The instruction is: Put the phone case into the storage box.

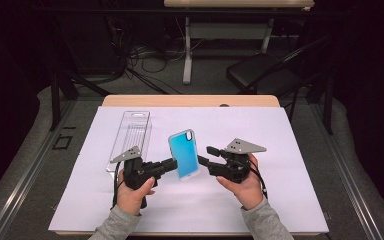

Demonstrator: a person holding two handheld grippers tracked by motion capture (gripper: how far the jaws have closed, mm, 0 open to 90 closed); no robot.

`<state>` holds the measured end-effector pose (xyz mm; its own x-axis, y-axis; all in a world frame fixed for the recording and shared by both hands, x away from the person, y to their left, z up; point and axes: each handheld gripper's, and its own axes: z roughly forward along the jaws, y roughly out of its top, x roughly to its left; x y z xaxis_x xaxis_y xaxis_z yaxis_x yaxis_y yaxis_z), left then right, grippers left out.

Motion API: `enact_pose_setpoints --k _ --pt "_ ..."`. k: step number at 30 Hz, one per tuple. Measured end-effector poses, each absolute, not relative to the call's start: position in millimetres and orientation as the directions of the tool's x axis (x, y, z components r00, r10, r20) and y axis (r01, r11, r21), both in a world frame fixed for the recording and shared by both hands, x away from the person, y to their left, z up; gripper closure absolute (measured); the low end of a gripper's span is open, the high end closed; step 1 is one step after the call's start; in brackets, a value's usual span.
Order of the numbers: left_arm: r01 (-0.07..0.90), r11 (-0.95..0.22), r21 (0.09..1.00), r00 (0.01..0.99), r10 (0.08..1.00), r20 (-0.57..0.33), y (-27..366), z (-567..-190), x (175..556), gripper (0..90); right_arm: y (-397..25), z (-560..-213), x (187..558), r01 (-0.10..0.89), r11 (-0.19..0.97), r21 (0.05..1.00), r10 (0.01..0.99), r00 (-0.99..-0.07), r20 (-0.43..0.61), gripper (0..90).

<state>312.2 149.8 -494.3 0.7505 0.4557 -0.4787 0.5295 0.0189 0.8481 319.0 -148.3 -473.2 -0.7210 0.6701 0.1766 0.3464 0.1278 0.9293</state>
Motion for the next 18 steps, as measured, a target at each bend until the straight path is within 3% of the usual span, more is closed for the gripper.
enact_pose_setpoints --k 18 --pt "0.524 -0.013 0.851 0.777 0.415 -0.472 144.8 -492.6 308.8 81.9 -149.1 -473.7 319.5 0.398 0.156 0.904 0.618 -0.753 0.225 64.5"
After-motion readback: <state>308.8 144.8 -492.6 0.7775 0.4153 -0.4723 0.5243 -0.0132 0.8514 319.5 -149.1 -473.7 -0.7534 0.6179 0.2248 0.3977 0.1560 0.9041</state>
